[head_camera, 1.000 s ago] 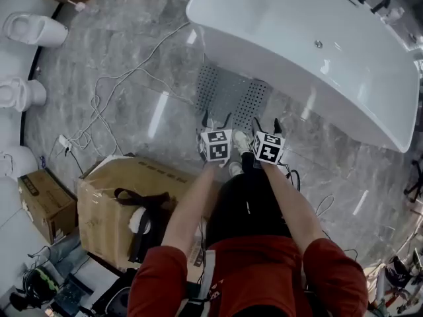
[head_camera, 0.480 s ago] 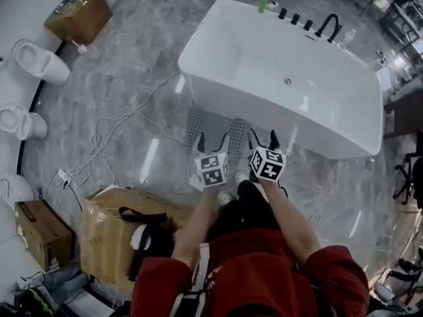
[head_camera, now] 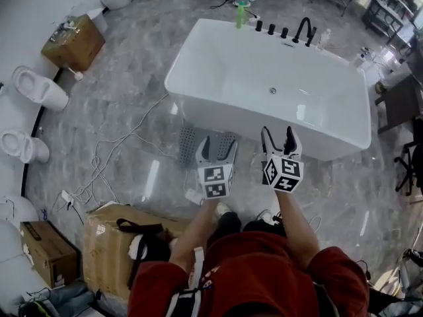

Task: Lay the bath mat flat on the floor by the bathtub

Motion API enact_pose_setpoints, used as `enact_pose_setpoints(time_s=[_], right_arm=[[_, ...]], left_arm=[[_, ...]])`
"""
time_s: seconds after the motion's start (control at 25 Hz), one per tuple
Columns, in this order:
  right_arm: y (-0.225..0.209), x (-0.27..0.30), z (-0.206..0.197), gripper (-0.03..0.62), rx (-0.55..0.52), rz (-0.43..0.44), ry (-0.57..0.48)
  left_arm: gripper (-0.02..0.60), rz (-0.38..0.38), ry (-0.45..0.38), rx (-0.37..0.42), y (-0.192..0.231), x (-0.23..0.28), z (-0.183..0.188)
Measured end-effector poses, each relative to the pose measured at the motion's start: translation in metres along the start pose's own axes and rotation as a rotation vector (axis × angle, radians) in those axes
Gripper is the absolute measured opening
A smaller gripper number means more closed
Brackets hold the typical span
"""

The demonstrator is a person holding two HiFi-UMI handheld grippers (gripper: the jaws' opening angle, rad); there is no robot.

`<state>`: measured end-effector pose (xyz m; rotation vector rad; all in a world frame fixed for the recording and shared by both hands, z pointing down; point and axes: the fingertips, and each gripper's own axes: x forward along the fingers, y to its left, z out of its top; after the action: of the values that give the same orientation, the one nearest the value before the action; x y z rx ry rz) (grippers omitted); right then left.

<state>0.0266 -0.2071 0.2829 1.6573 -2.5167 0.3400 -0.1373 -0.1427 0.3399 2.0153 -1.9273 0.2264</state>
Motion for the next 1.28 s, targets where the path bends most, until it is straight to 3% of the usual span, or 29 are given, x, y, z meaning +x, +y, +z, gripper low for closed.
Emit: enact_pose_setpoints(time_s=[0.36,0.84,1.04,1.28], right_arm=[[-0.107,-0.074,0.077,0.339,-0.062,-0.04,-0.154],[-0.245,-0.177,0.135,0.339,-0.112,-0.106,-0.269],[-0.267,-0.197,0.145,0.339,-0.102,-0.132,-0.291],[-0.253,-0.198,0.148,0.339,-0.126,-0.152,-0.29]], left_arm=[[0.347,-0.103,-0.103,0.062,-0.139,0.008,0.059],[0.347,-0.272,-0.234,0.172,-0.347,0.007,0.106],[0.347,-0.335,-0.261,0.207,-0.385,0.001,0.118],[0.345,-0.39,-0.267,0.238,-0.392,-0.001,0.129]])
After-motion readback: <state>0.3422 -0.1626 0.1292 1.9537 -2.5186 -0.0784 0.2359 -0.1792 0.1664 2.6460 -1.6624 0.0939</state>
